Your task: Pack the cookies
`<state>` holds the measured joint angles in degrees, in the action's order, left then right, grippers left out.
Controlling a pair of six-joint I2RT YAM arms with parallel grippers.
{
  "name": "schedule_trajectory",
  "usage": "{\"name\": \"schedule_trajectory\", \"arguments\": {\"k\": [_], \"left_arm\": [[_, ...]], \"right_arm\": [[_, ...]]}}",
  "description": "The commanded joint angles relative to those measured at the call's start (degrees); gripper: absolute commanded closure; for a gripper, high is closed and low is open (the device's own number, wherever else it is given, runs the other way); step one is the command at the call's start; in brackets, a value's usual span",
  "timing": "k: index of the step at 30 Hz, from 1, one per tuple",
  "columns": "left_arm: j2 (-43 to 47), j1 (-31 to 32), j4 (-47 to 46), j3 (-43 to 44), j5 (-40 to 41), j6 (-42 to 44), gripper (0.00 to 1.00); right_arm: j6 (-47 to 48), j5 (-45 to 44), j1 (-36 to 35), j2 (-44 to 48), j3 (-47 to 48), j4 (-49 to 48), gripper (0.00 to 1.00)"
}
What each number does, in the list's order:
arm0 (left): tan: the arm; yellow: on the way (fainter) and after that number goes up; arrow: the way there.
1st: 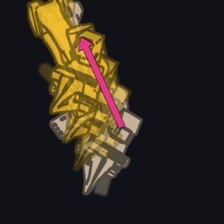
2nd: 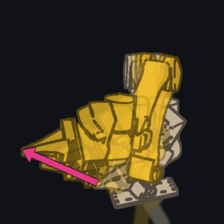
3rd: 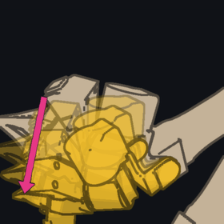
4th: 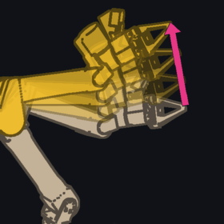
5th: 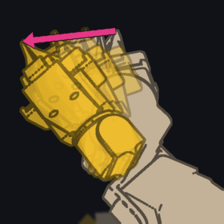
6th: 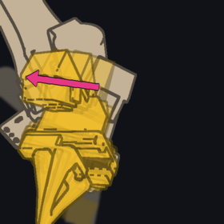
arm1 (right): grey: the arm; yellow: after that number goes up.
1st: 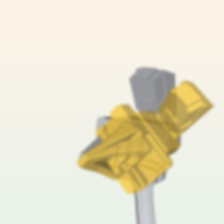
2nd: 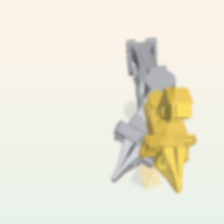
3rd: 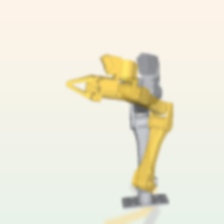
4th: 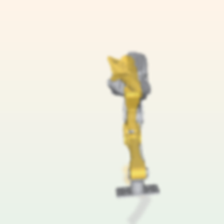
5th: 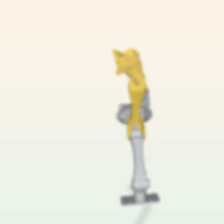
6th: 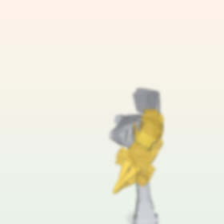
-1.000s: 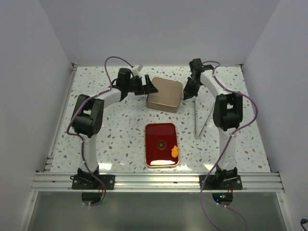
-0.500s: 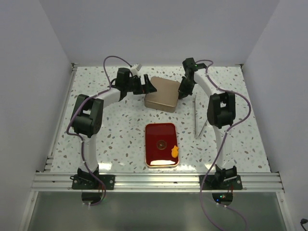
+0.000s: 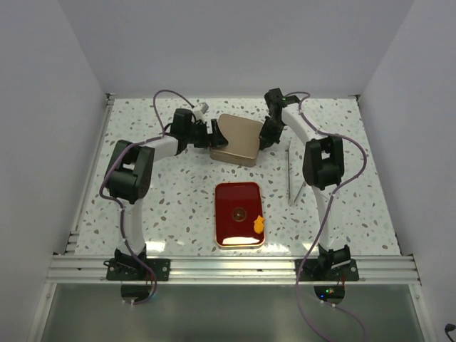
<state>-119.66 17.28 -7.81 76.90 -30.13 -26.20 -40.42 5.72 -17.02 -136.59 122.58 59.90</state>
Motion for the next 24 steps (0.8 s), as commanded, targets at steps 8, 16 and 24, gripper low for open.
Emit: {"name": "schedule_trajectory", "arguments": {"k": [8, 16, 24], "left_arm": [[0.04, 3.29, 3.33, -2.55, -6.34, 0.18, 0.47], [0.12, 3.38, 2.72, -4.83, -7.66, -0.26, 0.76], [2.76, 3.29, 1.49, -8.35, -5.65, -0.26, 0.40]], "right_arm": [[-5.37, 8.61, -3.90, -1.22, 5.38, -4.62, 1.00], [-5.02, 8.35, -3.90, -0.95, 4.42, -4.18, 1.00], [-5.19, 9.40, -3.90, -0.95, 4.68, -5.23, 1.00]]}}
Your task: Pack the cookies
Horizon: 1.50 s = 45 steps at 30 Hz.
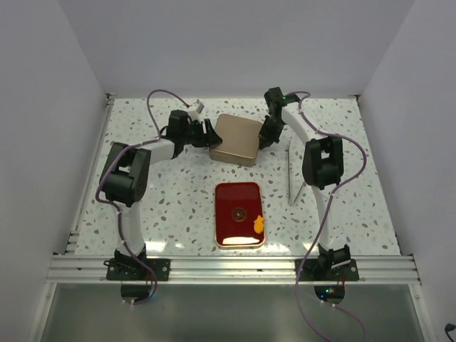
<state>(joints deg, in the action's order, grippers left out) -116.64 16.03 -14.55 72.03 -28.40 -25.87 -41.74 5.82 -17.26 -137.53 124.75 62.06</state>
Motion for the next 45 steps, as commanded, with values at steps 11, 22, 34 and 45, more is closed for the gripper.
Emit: {"name": "schedule_trajectory", "arguments": {"k": [11, 22, 34, 45], "left_arm": [[0.97, 4.45, 9.80, -2.50, -6.58, -0.50, 0.08], [3.52, 3.31, 9.45, -4.79, -5.61, -1.90, 0.00], [8.97, -2.58, 7.43, -6.55, -5.08, -4.98, 0.00], [14.59, -7.15, 5.49, -6.81, -5.79, -8.76, 0.00]], "right_arm": [[-6.16, 12.28, -4.01, 2.45, 2.61, -10.99, 1.00], [-2.57, 9.22, -4.02, 4.29, 0.06, -8.19, 1.00], [-1.51, 8.24, -1.73, 7.37, -5.13, -8.80, 1.00], [-0.37, 7.89, -1.64, 7.11, -3.91, -7.57, 1.00]]}}
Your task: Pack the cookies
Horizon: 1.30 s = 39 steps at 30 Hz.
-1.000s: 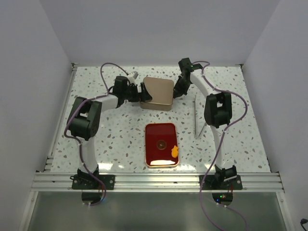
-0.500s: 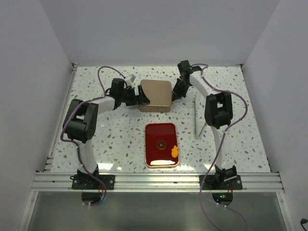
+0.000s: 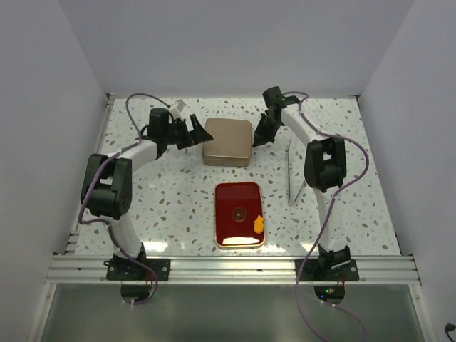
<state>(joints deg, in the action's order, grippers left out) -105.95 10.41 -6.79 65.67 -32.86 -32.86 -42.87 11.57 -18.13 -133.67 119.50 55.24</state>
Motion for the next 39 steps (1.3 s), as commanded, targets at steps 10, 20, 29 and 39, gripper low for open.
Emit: {"name": "schedule_trajectory", "arguments": {"k": [10, 20, 29, 39], "left_arm": [[11.11, -5.14, 0.55, -2.73, 3.15, 2.01, 0.00], [16.83, -3.13, -2.09, -2.05, 1.49, 3.41, 0.00], [8.15, 10.49, 12.23, 17.46, 10.52, 12.38, 0.00], [-0.57, 21.57, 23.04, 32.66, 17.30, 17.65, 0.00]], "right_arm": [[3.14, 1.52, 2.57, 5.42, 0.91, 0.74, 1.00], [9.12, -0.23, 2.75, 16.05, -7.69, -0.31, 0.81], [12.20, -3.22, 2.75, 27.66, -17.53, -3.12, 0.49], [16.50, -4.63, 2.75, 41.37, -30.37, -6.81, 0.07]]}}
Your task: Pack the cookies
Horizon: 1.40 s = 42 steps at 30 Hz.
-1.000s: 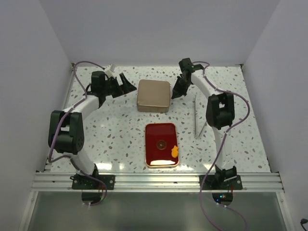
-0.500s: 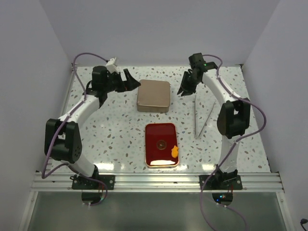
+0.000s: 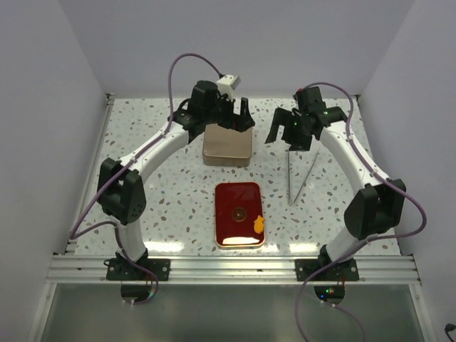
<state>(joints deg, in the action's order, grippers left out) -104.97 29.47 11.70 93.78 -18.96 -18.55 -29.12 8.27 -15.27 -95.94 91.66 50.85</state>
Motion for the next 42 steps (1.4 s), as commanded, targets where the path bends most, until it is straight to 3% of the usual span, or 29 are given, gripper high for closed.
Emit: {"name": "schedule_trajectory", "arguments": {"k": [1, 2, 15, 22, 30, 42], "left_arm": [[-2.34, 3.21, 4.90, 5.18, 4.01, 3.34, 0.00], [-2.61, 4.35, 5.43, 6.14, 4.80, 3.43, 0.00], [-3.49, 9.46, 7.11, 7.47, 18.78, 3.60, 0.00], [-2.61, 11.39, -1.75, 4.14, 36.16, 4.92, 0.00], [-8.84, 11.57, 1.74, 12.74, 37.95, 7.29, 0.00], [-9.47, 7.62, 2.18, 11.60, 31.62, 8.70, 0.00]], "right_arm": [[3.02, -1.42, -0.11, 5.40, -3.41, -2.60, 0.05], [3.54, -1.59, -0.11, 6.20, -4.89, -2.69, 0.01], [6.45, -1.42, -0.20, 15.87, -10.79, -3.30, 0.01], [4.17, 0.16, -0.11, 20.96, -15.01, -4.71, 0.01], [3.37, 2.71, -0.11, 25.36, -14.67, -3.83, 0.01], [-0.32, 10.10, -0.11, 25.89, -17.13, -6.47, 0.01]]}}
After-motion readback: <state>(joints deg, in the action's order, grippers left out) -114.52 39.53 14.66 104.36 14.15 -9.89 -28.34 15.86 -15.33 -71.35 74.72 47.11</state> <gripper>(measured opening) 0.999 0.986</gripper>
